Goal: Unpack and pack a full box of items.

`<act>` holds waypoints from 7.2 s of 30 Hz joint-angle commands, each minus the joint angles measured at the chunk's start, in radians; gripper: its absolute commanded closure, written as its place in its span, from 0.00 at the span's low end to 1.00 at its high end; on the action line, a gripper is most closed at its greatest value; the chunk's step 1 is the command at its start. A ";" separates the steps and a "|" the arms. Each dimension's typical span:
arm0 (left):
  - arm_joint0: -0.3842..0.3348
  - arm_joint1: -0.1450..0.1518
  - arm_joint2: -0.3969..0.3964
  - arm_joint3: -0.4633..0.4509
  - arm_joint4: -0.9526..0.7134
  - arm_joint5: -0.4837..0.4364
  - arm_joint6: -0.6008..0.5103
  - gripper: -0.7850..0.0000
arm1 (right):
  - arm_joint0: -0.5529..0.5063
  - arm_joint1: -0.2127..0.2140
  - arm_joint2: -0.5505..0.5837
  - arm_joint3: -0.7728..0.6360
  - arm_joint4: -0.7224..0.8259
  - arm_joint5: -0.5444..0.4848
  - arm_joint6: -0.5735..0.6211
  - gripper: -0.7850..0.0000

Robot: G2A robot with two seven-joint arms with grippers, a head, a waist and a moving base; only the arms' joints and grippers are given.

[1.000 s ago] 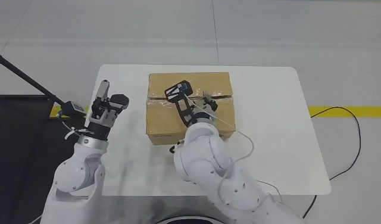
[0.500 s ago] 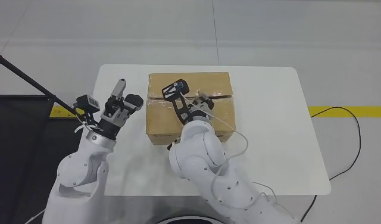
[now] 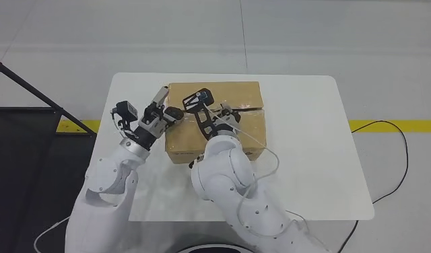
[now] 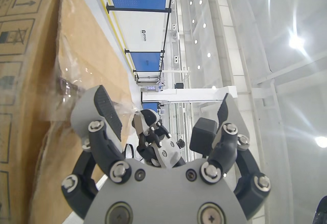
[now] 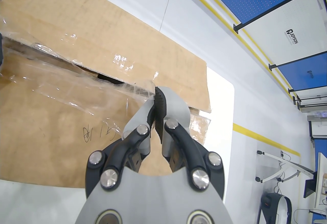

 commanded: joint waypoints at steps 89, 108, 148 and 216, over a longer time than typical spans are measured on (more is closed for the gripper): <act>-0.016 0.019 0.059 0.084 0.035 0.015 0.090 0.00 | -0.281 -0.123 0.146 -0.077 -0.087 0.243 -0.606 1.00; -0.013 0.023 0.053 0.085 0.025 0.012 0.092 0.00 | -0.255 -0.136 0.173 -0.061 -0.202 0.109 -0.425 0.52; -0.019 0.029 0.051 0.095 0.002 0.001 0.096 0.00 | -0.148 -0.160 0.110 0.033 -0.316 -0.119 -0.106 0.63; 0.023 0.042 -0.011 -0.007 -0.045 -0.026 0.120 0.00 | 0.756 -0.226 0.562 0.886 0.707 -0.434 0.242 0.49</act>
